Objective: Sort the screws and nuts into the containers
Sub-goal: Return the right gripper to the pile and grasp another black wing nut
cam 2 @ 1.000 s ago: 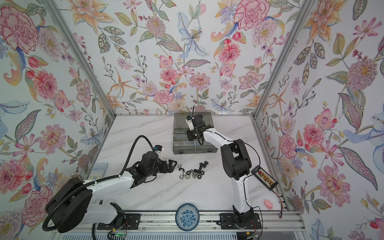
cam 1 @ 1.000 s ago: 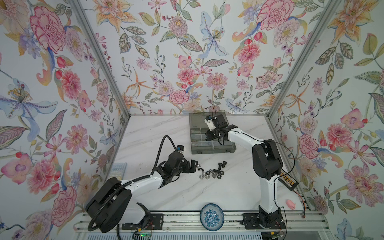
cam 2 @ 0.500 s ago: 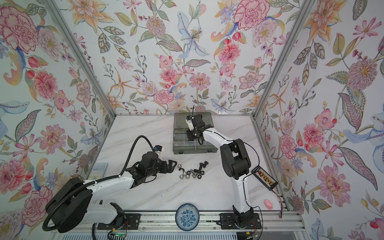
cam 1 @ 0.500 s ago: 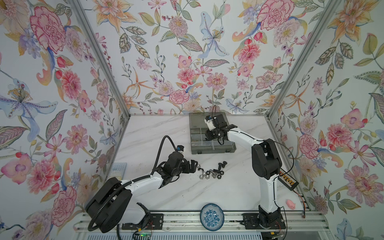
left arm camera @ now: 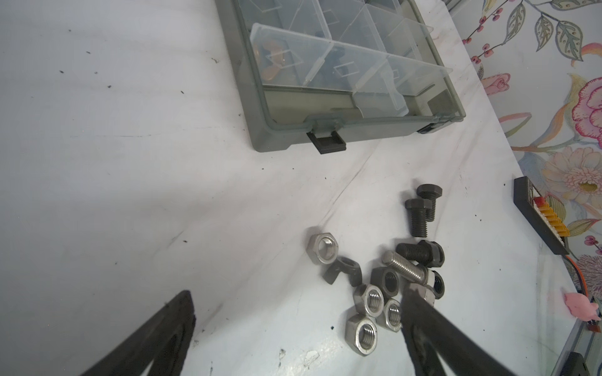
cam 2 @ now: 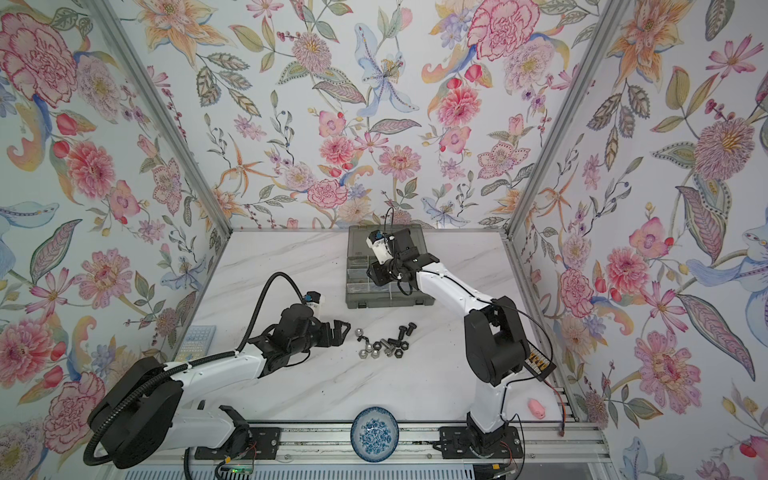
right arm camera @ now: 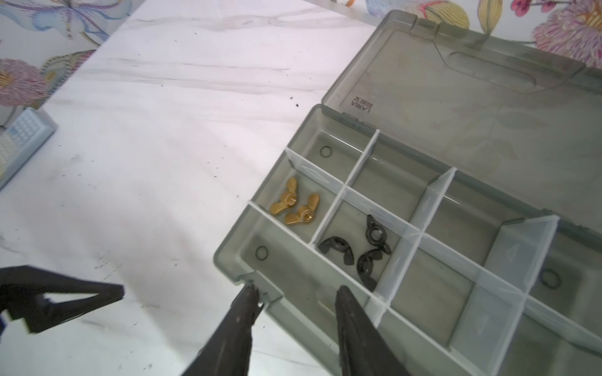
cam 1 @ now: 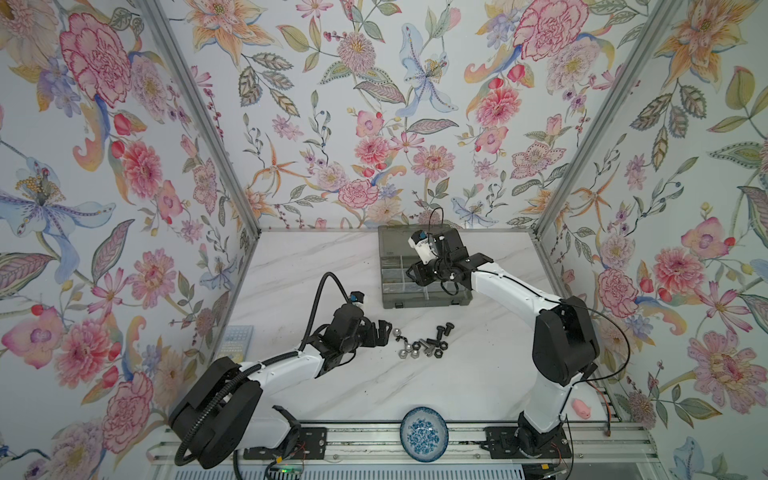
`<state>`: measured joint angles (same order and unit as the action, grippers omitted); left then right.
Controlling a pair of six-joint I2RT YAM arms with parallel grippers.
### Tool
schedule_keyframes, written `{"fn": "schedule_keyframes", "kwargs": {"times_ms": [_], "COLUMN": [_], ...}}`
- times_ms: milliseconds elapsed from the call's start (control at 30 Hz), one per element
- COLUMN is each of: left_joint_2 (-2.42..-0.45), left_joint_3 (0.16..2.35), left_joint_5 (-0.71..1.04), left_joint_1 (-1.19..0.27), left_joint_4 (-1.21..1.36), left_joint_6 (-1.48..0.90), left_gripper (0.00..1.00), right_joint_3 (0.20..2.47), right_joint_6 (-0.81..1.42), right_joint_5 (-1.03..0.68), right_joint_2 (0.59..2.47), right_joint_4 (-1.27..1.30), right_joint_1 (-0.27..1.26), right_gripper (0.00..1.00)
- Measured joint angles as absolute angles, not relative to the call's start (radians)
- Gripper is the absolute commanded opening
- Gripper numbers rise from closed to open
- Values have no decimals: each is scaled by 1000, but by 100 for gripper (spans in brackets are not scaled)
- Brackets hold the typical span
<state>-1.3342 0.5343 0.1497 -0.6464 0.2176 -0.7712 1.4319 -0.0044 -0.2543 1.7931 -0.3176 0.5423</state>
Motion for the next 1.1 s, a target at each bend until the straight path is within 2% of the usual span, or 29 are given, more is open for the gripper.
{"fn": "schedule_keyframes", "kwargs": {"times_ms": [167,367,500,1100], "left_joint_2": [-1310,-1285,-1266,-1213], "left_joint_3": [532,524,508,478], "left_joint_5": [149,149,146,124], "left_joint_1": [-633,-622,-617,-601], "left_joint_4": [202,177,168,135], "left_joint_6": [-767,-763,-763,-764], "left_gripper": [99,99,99,99], "right_joint_3": [1293,1163,1104,1079], "right_joint_6": [-9,-22,-22,-19], "right_joint_5": [-271,-247,-227,-197], "right_joint_2": [1668,1607,1607,1740], "right_joint_4": [-318,-338,-354,-355], "right_joint_1": [594,667,717,796], "right_gripper": [48,50,44,40]}}
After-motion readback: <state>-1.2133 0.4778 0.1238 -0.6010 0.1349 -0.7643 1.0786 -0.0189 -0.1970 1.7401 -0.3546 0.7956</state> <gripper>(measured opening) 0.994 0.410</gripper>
